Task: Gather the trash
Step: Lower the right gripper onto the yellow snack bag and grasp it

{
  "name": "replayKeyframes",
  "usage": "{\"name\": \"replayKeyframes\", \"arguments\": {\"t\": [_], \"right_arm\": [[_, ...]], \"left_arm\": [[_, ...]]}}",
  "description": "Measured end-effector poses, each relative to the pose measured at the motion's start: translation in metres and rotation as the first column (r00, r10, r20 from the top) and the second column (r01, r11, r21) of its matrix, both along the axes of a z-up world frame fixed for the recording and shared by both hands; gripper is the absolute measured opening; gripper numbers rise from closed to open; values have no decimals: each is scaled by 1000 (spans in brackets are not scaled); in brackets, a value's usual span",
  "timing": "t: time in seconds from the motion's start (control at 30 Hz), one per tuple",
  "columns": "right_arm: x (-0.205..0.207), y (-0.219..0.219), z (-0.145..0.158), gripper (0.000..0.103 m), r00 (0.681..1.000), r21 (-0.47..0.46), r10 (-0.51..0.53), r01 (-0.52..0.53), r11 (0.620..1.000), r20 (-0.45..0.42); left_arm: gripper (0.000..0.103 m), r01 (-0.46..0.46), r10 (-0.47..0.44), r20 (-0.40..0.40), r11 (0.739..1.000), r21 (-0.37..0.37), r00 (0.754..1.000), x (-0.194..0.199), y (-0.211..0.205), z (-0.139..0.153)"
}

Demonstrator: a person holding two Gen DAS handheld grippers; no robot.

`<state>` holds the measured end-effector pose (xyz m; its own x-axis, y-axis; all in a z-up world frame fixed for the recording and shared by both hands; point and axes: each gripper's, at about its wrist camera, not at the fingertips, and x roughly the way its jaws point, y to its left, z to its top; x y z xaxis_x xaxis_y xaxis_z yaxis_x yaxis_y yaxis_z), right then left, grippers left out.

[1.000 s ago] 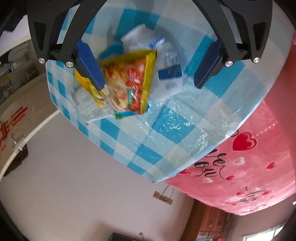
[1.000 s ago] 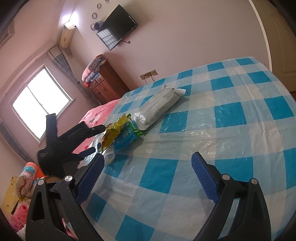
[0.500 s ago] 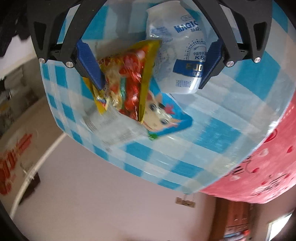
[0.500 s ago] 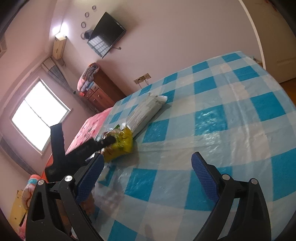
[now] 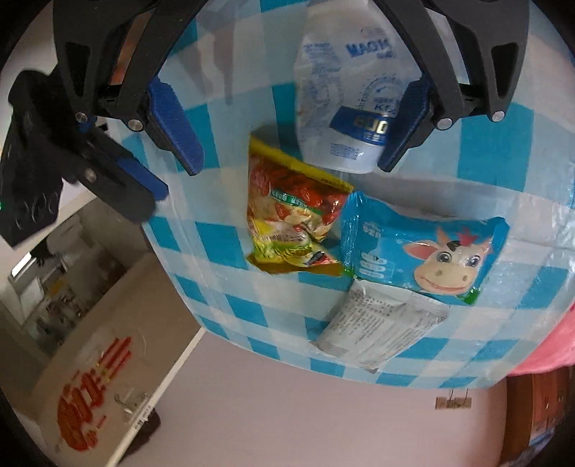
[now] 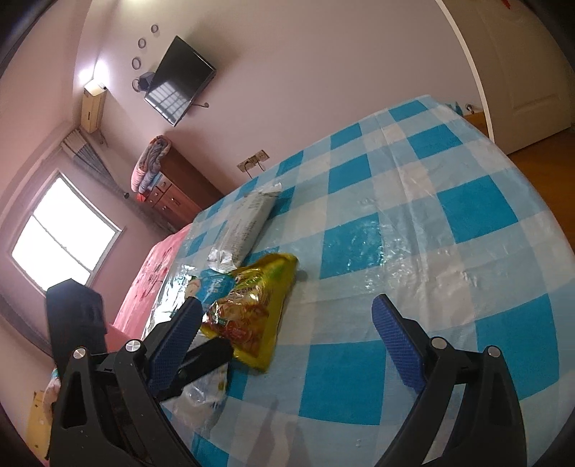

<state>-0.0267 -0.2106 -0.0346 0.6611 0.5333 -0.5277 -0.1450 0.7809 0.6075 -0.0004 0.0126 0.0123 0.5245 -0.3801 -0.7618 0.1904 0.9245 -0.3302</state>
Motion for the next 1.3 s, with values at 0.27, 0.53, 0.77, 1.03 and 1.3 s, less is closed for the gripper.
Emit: {"name": "replayKeyframes", "arguments": {"t": [0.27,0.53,0.77,1.03,1.3], "right_arm": [[8,8,-7,94,999,-8,36,-37,999,-26],[14,28,-10,94,995,-11,94,-94,995,-42],[19,43,-11,94,992,-32,118,-119,992,-47],[27,59,-10,94,989,-75,140,-143,987,-43],[34,75,-8,94,989,-144,143,-147,979,-37]], "left_arm": [[97,29,-42,52,974,225,998,-32,6,9],[97,50,-63,33,950,307,997,-38,7,-1],[97,27,-47,50,940,340,998,-37,7,-3],[85,16,-28,28,933,359,999,-32,4,-10],[63,-19,3,43,926,377,999,-30,9,-7]]}}
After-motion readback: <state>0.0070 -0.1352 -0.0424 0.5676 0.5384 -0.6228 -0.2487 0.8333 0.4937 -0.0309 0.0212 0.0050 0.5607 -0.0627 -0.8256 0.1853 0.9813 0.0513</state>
